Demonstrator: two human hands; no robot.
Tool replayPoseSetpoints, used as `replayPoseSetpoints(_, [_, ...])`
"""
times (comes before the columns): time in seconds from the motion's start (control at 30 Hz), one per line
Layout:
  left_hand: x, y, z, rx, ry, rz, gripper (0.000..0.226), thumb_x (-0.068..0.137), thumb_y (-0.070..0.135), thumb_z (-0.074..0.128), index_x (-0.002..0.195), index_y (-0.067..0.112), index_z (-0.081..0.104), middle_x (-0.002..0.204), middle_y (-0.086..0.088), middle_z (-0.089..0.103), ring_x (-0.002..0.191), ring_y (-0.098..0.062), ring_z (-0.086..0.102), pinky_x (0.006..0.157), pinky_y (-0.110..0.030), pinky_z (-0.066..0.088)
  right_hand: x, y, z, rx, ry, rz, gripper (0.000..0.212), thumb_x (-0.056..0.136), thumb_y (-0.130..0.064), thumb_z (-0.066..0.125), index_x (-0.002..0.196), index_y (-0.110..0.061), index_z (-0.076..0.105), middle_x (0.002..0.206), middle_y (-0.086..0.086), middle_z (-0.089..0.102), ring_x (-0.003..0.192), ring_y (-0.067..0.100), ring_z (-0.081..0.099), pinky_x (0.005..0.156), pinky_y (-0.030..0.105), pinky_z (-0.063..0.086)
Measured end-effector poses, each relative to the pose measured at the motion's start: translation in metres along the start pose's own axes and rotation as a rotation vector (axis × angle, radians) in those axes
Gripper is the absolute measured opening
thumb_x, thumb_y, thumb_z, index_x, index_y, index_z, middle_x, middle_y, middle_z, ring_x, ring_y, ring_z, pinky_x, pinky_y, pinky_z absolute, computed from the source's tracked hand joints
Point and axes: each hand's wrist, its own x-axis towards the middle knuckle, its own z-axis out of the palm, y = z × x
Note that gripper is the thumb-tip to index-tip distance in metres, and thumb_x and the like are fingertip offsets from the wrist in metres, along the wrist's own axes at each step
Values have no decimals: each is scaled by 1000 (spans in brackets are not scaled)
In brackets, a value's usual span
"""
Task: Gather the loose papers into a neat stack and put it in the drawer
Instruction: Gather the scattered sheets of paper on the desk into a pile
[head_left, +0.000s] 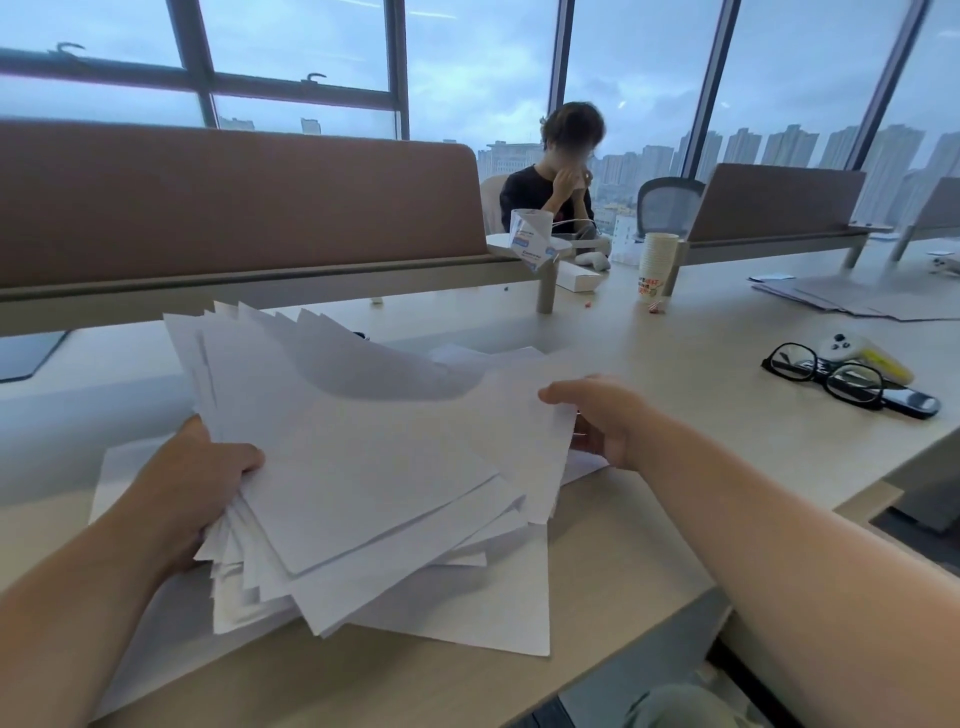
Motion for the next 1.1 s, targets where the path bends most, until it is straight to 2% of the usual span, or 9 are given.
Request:
replayPoseSetpoints(0.2, [-9,3,1,-54,29,-30,39,95,-2,60,133,8,56,111,-18,69,86,-36,69,61,-33,51,-30,16,13,-185,-151,-17,20,90,-6,72,110,-12,70,103,15,77,83,30,76,58,34,63])
replayPoseSetpoints(0.3, [-14,5,0,-99,34,-41,38,96,-1,60,132,10,57,114,-19,70,90,-39,70,67,-38,55,-30,20,14,-319,-34,-82,21,79,-6,68,98,-12,73,97,14,78,88,33,76,82,48,65])
replayPoseSetpoints(0.4, [-19,9,-1,-144,72,-60,37,96,0,60,131,11,55,115,-18,68,93,-41,69,71,-41,57,-22,22,3,-228,115,-147,19,74,-10,63,90,-11,72,91,17,76,85,38,75,74,60,64])
replayPoseSetpoints(0.63, [-28,16,-5,-203,102,-108,33,94,-1,54,125,11,50,108,-25,64,83,-44,69,65,-47,59,-37,19,-18,-185,479,-498,21,99,-16,54,84,-6,65,76,9,67,72,30,63,60,32,43])
replayPoseSetpoints(0.7, [-28,17,-6,-149,86,-106,37,91,2,54,126,13,54,107,-26,67,85,-48,70,67,-53,60,-52,13,-5,-308,381,-703,22,101,-9,53,92,-20,69,79,-6,67,73,5,62,66,19,45])
replayPoseSetpoints(0.8, [-28,18,-8,-100,59,-100,36,90,4,55,125,13,56,101,-27,68,82,-48,70,65,-54,61,-65,12,23,-503,161,-923,55,90,10,52,130,-22,72,128,-11,67,115,-15,53,102,4,37])
replayPoseSetpoints(0.93, [-32,18,-7,-120,23,-74,19,98,-4,50,107,10,60,88,-24,67,69,-39,67,58,-35,52,-76,26,60,-900,-167,-968,68,91,-1,48,149,-37,53,161,-7,43,150,14,35,125,30,26])
replayPoseSetpoints(1.03, [-30,16,-5,-184,23,-74,10,105,14,49,108,7,56,97,-21,66,78,-37,65,66,-37,50,-87,35,79,-1204,-361,-847,56,103,-30,46,157,-41,35,170,-8,25,157,19,18,128,45,15])
replayPoseSetpoints(1.1, [-30,16,-3,-302,34,-96,27,105,33,48,99,9,58,95,-17,66,80,-35,63,74,-40,47,-95,36,83,-1248,-389,-806,58,101,-40,43,158,-36,32,169,-5,25,156,20,18,128,47,14])
